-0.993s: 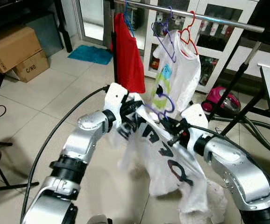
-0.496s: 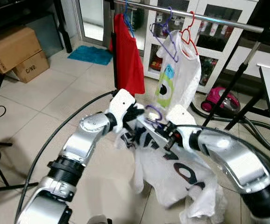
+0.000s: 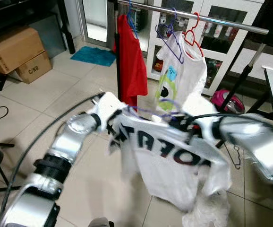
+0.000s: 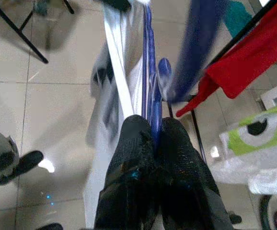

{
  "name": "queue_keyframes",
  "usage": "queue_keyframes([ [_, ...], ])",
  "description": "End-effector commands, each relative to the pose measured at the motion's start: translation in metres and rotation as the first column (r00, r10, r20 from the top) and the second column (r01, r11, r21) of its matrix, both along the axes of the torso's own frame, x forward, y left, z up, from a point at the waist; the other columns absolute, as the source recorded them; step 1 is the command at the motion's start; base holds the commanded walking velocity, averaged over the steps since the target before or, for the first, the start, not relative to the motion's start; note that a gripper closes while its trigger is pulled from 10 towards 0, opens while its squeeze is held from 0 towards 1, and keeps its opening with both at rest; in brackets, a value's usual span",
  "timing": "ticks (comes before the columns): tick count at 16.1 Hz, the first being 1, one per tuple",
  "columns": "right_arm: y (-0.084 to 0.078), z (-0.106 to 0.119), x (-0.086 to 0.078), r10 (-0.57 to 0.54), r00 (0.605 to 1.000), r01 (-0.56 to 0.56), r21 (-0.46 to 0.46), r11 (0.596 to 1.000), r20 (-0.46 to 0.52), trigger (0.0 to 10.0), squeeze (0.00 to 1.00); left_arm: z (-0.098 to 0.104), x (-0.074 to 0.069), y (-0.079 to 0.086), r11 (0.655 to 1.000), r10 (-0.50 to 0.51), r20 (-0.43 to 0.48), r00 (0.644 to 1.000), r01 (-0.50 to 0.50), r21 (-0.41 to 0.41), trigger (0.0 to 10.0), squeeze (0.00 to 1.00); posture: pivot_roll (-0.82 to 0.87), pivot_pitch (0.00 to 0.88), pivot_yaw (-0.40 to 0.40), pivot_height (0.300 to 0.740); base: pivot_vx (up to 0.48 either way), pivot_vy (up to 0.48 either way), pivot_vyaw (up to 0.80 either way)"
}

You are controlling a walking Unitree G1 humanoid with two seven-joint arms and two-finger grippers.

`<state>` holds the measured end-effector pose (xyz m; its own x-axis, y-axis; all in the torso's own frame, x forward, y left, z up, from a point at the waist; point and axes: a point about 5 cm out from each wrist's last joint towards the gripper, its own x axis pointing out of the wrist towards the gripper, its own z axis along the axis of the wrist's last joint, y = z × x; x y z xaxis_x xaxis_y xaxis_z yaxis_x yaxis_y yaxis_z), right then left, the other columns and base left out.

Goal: Hang hanger

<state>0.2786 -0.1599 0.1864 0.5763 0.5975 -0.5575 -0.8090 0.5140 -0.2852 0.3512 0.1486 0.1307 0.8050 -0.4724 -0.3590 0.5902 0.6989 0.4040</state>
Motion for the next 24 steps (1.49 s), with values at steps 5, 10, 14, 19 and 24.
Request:
queue_keyframes([
  [5,-0.033,-0.007,-0.010,-0.086,0.994,0.090,0.062,0.994,-0.062,0.0,0.00,0.044,0.015,0.022,0.954,0.131,0.131,0.983,-0.088,-0.288,0.0,0.00,-0.04,0.000,-0.025,0.740,0.000,0.000,0.00],
  [10,-0.040,-0.026,-0.025,-0.052,0.988,0.071,0.128,0.989,-0.144,0.0,0.00,0.065,0.026,0.043,0.864,0.315,0.202,0.927,-0.192,-0.466,0.0,0.00,-0.04,0.000,-0.023,0.740,0.000,0.000,0.00],
  [14,-0.037,-0.027,-0.036,0.016,0.989,0.021,0.254,0.967,-0.145,0.0,0.00,0.063,0.031,0.069,0.762,0.469,0.141,0.872,-0.319,-0.564,0.0,0.00,-0.04,0.000,-0.020,0.740,0.000,0.000,0.00],
  [19,-0.004,-0.010,-0.032,0.055,0.996,-0.008,0.544,0.839,-0.070,0.0,0.00,0.013,0.026,0.031,0.852,0.341,0.007,0.940,-0.307,-0.424,0.0,0.00,-0.04,0.000,-0.013,0.740,0.000,0.000,0.00],
  [24,0.012,-0.008,0.011,-0.332,0.943,0.281,0.631,0.724,-0.039,0.0,0.00,0.007,0.001,-0.050,0.879,-0.125,0.005,0.992,0.113,-0.464,0.0,0.00,-0.04,0.000,-0.002,0.740,0.000,0.000,0.00],
])
